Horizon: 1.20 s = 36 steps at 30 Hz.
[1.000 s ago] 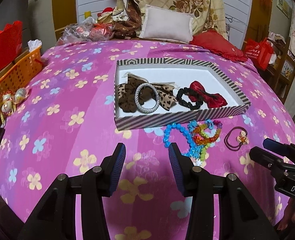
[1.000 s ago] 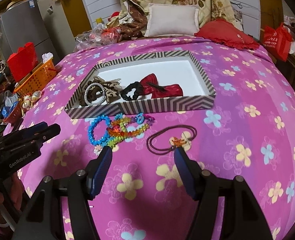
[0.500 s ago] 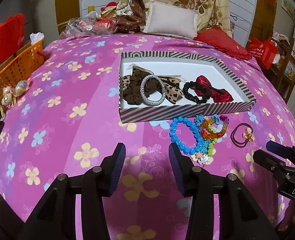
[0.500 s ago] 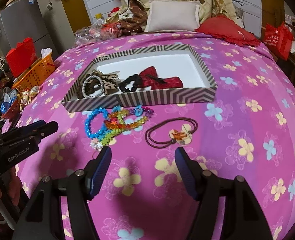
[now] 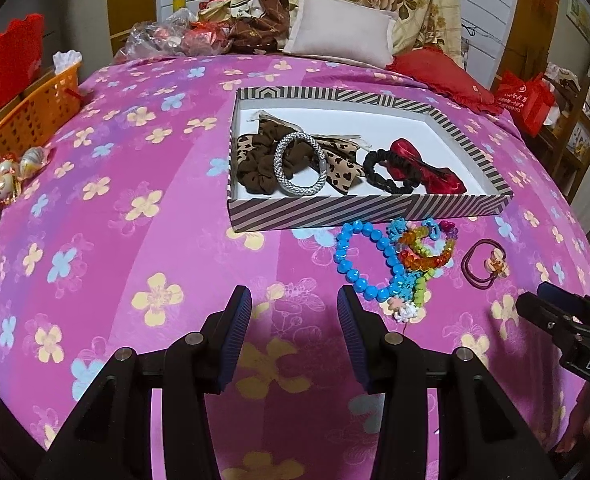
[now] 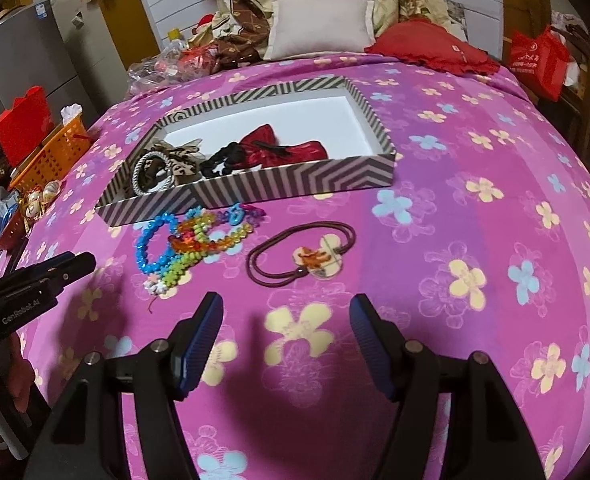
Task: Organize jewelry
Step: 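Withdraw both tools from the box toward the remaining bracelets, then grasp the brown cord hair tie with the right tool while the left tool grasps the blue beaded bracelet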
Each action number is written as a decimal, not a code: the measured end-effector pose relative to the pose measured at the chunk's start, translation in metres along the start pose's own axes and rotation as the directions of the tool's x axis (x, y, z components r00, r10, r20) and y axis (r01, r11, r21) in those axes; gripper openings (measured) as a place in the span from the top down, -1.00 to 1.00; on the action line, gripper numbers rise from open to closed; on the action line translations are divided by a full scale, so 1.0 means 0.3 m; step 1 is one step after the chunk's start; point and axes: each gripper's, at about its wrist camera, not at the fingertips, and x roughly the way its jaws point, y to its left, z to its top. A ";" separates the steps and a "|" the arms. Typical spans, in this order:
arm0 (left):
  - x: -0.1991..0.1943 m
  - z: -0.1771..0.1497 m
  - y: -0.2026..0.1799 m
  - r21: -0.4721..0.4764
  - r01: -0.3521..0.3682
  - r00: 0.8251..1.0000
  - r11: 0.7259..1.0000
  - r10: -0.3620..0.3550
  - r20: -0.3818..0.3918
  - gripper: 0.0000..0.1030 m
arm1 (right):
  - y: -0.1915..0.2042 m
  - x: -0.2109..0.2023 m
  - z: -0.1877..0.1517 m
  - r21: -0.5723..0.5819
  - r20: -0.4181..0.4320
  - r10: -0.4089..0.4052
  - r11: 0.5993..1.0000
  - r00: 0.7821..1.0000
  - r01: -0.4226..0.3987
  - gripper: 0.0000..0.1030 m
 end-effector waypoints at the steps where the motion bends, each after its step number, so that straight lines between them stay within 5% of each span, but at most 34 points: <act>1: 0.003 0.003 -0.002 0.000 0.008 1.000 1.000 -0.008 -0.003 0.49 | -0.006 0.004 -0.001 0.004 -0.003 -0.003 1.000 1.000 0.003 -0.34; 30: 0.098 0.098 -0.097 0.049 0.072 0.997 0.996 -0.070 -0.041 0.50 | -0.035 0.165 0.082 -0.053 -0.026 -0.089 0.995 0.996 0.088 -0.33; 36: 0.124 0.099 -0.051 0.006 0.081 0.994 0.997 -0.081 -0.068 0.50 | -0.036 0.166 0.082 -0.113 -0.007 -0.153 0.982 0.988 0.152 0.23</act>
